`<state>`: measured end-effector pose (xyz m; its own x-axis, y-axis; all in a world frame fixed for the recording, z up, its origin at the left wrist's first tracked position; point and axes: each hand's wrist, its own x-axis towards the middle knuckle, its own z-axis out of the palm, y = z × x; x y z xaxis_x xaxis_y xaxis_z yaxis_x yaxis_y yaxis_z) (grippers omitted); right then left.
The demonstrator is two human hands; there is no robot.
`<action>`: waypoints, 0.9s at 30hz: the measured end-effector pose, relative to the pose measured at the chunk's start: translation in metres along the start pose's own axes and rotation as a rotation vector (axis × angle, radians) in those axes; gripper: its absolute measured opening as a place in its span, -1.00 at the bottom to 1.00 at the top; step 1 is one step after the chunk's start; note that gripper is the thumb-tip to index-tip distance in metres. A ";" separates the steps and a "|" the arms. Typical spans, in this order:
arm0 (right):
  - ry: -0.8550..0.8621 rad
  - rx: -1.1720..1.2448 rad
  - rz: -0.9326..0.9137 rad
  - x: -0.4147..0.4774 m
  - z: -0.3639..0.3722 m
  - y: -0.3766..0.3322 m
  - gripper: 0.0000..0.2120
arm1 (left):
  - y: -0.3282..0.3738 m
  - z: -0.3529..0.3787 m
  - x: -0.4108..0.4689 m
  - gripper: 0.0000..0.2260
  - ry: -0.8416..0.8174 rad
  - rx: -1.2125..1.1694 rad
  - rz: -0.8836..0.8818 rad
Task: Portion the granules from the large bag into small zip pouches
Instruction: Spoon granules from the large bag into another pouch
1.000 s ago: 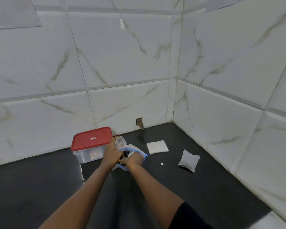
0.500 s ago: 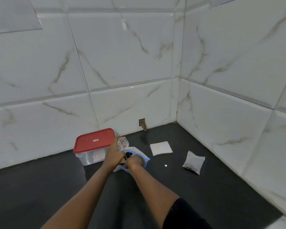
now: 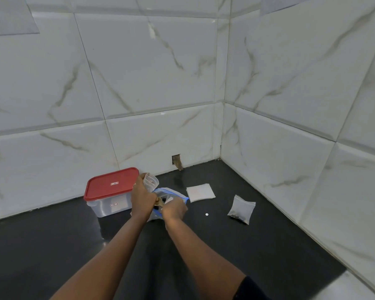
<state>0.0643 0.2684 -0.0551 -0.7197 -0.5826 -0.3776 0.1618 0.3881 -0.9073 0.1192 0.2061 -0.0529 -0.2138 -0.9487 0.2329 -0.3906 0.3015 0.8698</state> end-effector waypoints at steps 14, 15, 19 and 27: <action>0.021 -0.014 -0.013 0.014 -0.085 -0.010 -0.82 | 0.004 0.010 -0.009 -0.49 -0.057 -0.128 -0.043; 0.009 -0.039 -0.009 0.015 -0.092 -0.013 -0.82 | 0.004 0.010 -0.009 -0.49 -0.064 -0.122 -0.038; -0.051 -0.098 -0.023 0.021 -0.116 -0.025 -0.73 | -0.001 0.010 -0.009 -0.49 -0.095 -0.111 -0.030; -0.051 -0.095 -0.195 0.007 -0.145 -0.059 -0.65 | -0.014 0.015 -0.008 -0.44 -0.155 -0.112 -0.068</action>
<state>-0.0482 0.3446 0.0222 -0.6954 -0.6879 -0.2079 -0.0433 0.3288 -0.9434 0.1128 0.2108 -0.0736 -0.3294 -0.9378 0.1095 -0.3087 0.2166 0.9262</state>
